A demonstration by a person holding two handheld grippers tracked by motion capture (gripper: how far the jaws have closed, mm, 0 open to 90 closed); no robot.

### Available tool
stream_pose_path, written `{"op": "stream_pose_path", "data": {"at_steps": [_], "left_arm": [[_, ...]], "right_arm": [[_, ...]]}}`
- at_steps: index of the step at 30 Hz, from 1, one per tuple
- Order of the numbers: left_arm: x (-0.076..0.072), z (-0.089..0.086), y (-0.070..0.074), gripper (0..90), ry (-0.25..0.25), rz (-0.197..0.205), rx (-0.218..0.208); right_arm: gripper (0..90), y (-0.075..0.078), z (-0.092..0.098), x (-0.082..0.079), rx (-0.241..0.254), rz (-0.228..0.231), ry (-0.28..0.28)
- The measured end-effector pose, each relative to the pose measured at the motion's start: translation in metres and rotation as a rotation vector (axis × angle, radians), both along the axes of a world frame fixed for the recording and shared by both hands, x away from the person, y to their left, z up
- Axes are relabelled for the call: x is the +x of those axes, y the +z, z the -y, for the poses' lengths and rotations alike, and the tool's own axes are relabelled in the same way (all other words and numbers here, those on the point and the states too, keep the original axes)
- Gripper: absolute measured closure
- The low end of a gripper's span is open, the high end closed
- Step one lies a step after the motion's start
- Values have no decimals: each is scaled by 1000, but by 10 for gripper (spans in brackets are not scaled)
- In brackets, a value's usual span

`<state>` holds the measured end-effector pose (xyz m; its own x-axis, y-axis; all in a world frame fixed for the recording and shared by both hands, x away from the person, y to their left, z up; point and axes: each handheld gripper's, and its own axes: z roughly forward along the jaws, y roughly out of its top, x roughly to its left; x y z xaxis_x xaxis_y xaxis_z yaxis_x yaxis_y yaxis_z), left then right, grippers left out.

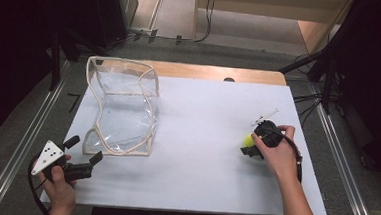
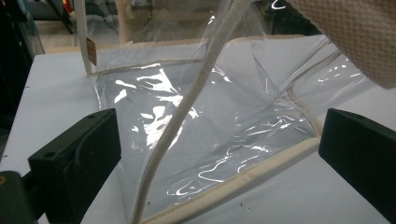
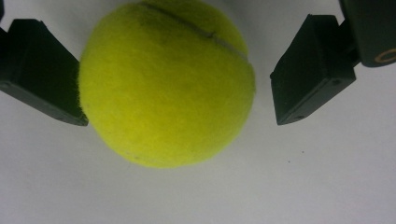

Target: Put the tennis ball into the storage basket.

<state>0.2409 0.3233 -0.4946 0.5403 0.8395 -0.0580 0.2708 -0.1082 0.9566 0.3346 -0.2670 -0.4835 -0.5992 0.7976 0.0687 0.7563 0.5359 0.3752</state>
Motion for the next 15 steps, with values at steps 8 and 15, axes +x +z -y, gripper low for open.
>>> {"op": "stream_pose_path", "data": {"at_steps": [8, 15], "left_arm": [[0, 0, 0, 0, -2, 0, 1], [0, 0, 0, 0, 0, 2, -7]], "right_arm": [[221, 0, 2, 1, -8, 2, -10], [224, 3, 1, 2, 4, -8, 0]]}}
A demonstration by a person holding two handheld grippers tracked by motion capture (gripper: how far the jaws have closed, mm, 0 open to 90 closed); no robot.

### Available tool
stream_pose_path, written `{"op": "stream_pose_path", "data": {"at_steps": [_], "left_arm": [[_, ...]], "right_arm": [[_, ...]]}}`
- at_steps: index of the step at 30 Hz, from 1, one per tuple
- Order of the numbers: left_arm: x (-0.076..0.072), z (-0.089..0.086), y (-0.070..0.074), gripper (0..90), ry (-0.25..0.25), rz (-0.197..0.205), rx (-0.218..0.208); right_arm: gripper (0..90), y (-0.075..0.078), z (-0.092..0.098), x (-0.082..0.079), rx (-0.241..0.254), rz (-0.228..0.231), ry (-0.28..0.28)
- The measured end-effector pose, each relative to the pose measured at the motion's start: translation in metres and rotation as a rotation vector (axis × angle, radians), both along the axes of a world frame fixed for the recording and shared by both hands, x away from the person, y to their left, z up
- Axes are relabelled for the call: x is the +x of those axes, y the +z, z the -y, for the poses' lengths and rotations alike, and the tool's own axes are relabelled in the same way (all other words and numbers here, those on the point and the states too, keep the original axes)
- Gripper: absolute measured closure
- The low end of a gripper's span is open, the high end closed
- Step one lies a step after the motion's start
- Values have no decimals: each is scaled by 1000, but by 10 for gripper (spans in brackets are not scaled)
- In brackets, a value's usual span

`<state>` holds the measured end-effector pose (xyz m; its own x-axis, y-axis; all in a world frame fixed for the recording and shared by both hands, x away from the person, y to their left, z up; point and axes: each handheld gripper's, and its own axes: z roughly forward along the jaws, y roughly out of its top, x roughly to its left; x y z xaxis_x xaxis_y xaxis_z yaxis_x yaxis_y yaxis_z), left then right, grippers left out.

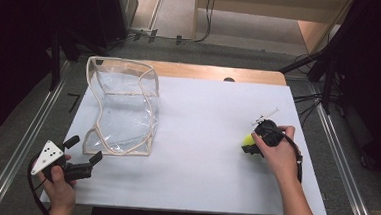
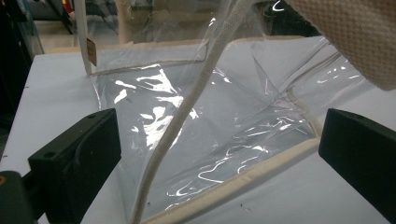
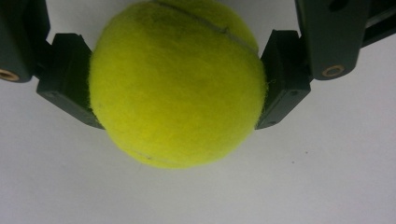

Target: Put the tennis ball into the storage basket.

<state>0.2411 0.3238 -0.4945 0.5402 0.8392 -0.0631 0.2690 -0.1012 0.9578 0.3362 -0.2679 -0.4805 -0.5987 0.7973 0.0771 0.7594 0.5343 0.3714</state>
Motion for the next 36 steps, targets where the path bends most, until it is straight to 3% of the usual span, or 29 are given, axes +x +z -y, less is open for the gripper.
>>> {"op": "stream_pose_path", "data": {"at_steps": [11, 36], "left_arm": [[0, 0, 0, 0, -4, 2, -1], [0, 1, 0, 0, -5, -3, 10]], "right_arm": [[227, 10, -9, 2, 9, 5, 40], [228, 33, -49, 9, 52, 6, 155]]}}
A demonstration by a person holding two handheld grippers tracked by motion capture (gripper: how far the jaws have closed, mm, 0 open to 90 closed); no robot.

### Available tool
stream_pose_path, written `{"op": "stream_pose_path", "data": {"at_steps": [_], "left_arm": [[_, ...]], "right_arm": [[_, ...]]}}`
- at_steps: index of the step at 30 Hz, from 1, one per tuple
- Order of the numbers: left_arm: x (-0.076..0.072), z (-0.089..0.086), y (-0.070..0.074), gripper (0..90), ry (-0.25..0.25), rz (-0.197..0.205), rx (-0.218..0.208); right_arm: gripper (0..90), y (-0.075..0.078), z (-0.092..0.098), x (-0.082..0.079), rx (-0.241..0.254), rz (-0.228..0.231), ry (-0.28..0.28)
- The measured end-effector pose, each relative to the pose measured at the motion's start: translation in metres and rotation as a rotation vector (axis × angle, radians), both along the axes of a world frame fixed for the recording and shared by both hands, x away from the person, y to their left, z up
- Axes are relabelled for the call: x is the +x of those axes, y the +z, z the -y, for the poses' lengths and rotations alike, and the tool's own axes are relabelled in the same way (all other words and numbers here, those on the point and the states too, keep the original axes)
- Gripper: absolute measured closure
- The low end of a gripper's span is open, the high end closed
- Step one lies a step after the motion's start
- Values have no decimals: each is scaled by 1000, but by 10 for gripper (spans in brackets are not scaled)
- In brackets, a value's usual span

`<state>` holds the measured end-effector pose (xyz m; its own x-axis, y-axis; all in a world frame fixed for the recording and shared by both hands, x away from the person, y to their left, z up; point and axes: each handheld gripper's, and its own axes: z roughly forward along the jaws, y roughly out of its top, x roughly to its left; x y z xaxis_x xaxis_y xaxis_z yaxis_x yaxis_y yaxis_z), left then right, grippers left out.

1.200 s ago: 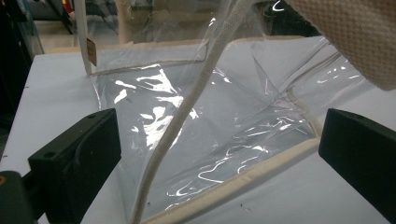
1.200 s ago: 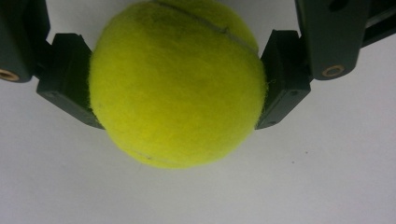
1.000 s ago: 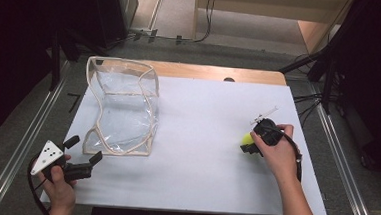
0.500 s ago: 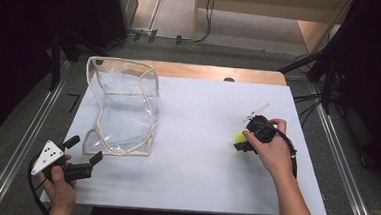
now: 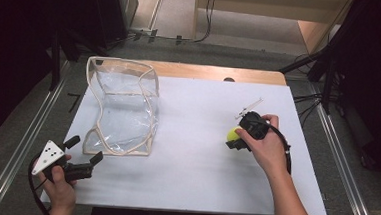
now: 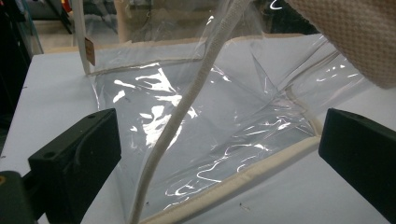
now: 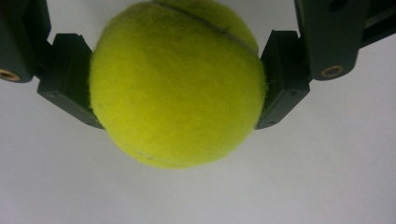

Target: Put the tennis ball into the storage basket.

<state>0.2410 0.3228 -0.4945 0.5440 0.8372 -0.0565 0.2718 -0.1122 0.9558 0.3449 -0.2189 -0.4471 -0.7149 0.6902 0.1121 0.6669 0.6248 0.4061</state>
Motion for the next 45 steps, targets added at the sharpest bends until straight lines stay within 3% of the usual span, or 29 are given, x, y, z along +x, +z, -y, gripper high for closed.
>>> {"op": "stream_pose_path", "data": {"at_steps": [16, 45], "left_arm": [[0, 0, 0, 0, -2, -3, 5], [1, 0, 0, 0, -3, -3, 4]], "right_arm": [[228, 9, -24, 2, 8, 15, 86], [228, 19, -67, 9, 4, 5, 181]]}}
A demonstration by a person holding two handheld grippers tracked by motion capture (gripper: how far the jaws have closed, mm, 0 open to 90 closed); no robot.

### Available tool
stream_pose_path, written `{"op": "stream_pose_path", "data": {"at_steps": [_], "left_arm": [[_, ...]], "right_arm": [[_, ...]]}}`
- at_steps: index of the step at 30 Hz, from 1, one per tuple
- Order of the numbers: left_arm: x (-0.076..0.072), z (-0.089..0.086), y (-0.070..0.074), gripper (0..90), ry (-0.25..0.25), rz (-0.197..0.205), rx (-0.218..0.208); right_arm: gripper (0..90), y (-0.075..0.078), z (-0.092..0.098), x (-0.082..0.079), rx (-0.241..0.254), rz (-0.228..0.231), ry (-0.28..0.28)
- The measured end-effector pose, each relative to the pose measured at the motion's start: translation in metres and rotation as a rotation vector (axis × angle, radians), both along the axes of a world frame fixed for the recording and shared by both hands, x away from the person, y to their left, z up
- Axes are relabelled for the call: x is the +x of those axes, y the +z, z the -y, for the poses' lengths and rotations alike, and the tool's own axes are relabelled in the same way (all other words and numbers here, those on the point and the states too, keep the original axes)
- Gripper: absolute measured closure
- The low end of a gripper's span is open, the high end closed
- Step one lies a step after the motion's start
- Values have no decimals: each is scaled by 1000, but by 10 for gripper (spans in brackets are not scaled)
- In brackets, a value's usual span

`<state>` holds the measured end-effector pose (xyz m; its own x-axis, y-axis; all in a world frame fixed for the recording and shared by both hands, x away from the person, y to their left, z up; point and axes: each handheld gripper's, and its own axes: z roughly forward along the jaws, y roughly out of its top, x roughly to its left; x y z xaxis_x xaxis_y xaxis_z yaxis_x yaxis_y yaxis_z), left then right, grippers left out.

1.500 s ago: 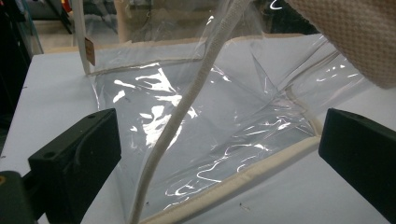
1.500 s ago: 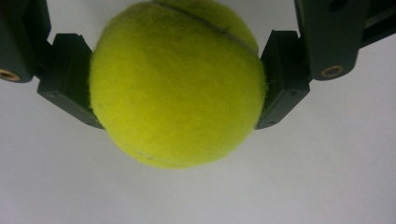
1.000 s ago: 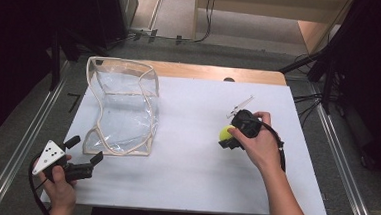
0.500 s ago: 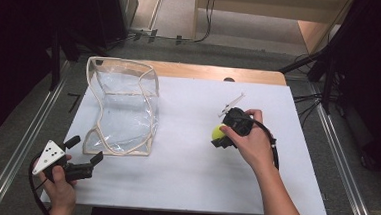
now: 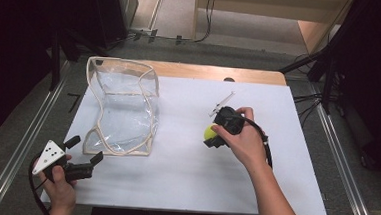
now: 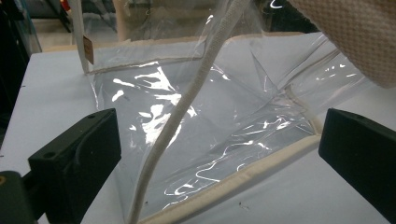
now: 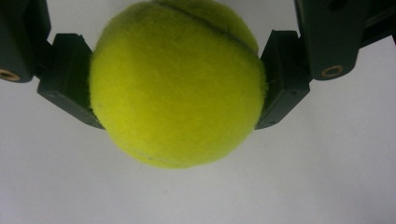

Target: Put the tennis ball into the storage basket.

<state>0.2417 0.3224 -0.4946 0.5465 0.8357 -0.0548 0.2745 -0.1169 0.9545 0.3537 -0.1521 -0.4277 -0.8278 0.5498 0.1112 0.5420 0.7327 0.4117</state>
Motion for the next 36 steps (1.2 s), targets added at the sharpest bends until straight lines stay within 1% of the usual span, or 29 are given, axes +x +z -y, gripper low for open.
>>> {"op": "stream_pose_path", "data": {"at_steps": [3, 4, 15, 17, 18, 21, 26, 32, 34, 36], "left_arm": [[0, 0, 0, 0, 0, 0, -1], [0, 0, 0, 0, 0, 0, -1], [0, 0, 0, 0, -2, 0, -2], [0, 0, 0, 0, -3, 1, -2], [0, 0, 0, 0, -3, 1, -2], [0, 0, 0, 0, -3, 1, -2], [0, 0, 0, 0, -2, 1, -3], [0, 0, 0, 0, -3, 1, -3], [0, 0, 0, 0, -2, 1, -3], [0, 0, 0, 0, -3, 1, -3]], "right_arm": [[228, 1, -5, 1, 4, -1, 6], [228, 2, -6, 1, -1, -3, 6], [228, 5, -23, 5, 6, -1, 49], [228, 6, -25, 5, 5, -3, 47], [228, 6, -26, 5, 4, 0, 55], [228, 8, -29, 5, 12, 0, 61], [228, 10, -34, 6, 11, 8, 80], [228, 13, -41, 7, 10, 2, 93], [228, 14, -43, 7, 3, 5, 101], [228, 15, -45, 7, 10, 6, 108]]}}
